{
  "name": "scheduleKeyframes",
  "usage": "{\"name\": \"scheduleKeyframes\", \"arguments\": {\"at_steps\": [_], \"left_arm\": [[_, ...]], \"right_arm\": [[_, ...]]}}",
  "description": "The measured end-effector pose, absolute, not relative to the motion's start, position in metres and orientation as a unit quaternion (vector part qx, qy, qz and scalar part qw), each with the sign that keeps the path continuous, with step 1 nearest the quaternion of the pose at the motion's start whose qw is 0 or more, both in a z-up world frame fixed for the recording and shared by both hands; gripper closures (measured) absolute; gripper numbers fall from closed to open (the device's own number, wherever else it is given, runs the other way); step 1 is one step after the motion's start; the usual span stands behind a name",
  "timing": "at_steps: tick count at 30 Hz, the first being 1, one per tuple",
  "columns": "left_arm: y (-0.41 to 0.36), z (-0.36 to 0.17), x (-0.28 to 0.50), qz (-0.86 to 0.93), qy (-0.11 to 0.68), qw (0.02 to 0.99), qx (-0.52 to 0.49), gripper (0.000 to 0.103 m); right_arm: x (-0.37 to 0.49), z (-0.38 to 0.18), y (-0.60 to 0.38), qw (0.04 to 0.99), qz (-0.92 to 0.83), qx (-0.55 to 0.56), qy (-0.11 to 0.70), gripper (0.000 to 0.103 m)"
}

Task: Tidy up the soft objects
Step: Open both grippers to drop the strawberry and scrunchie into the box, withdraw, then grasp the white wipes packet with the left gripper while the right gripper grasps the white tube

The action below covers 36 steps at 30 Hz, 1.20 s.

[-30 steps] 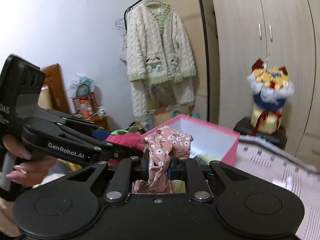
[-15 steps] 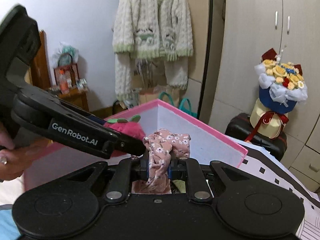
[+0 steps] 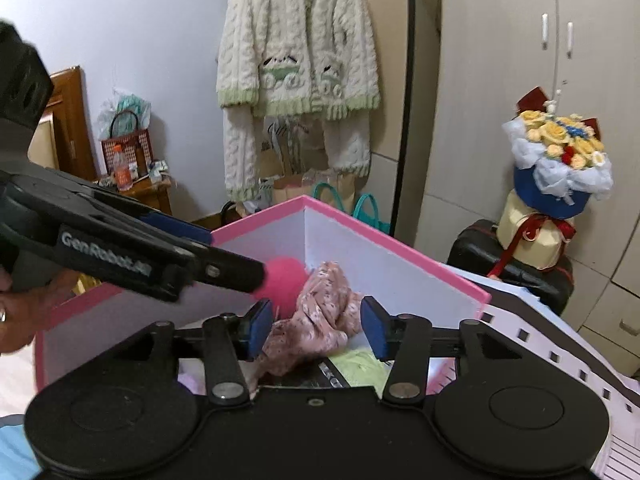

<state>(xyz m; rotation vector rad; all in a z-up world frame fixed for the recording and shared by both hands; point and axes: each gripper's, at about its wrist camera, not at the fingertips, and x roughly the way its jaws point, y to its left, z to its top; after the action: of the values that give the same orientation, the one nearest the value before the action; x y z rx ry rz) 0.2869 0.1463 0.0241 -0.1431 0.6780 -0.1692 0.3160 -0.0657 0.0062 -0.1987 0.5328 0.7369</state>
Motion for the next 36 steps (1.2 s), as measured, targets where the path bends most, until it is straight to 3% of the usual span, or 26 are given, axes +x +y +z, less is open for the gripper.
{"name": "scheduleKeyframes", "arguments": {"at_steps": [21, 23, 35, 36], "left_arm": [[0.116, 0.091, 0.149, -0.168, 0.280, 0.945, 0.002, 0.028], [0.104, 0.093, 0.142, -0.175, 0.272, 0.946, 0.010, 0.025], [0.015, 0.078, 0.142, -0.238, 0.266, 0.934, 0.023, 0.026], [0.005, 0.074, 0.143, -0.239, 0.262, 0.935, 0.027, 0.026]], "right_arm": [[0.186, 0.069, -0.188, 0.921, 0.300, -0.066, 0.239, 0.042], [0.177, 0.069, -0.200, 0.925, 0.291, -0.062, 0.238, 0.042], [0.162, 0.039, -0.270, 0.956, 0.182, -0.045, 0.227, 0.042], [0.163, 0.035, -0.275, 0.956, 0.179, -0.046, 0.227, 0.046]]}}
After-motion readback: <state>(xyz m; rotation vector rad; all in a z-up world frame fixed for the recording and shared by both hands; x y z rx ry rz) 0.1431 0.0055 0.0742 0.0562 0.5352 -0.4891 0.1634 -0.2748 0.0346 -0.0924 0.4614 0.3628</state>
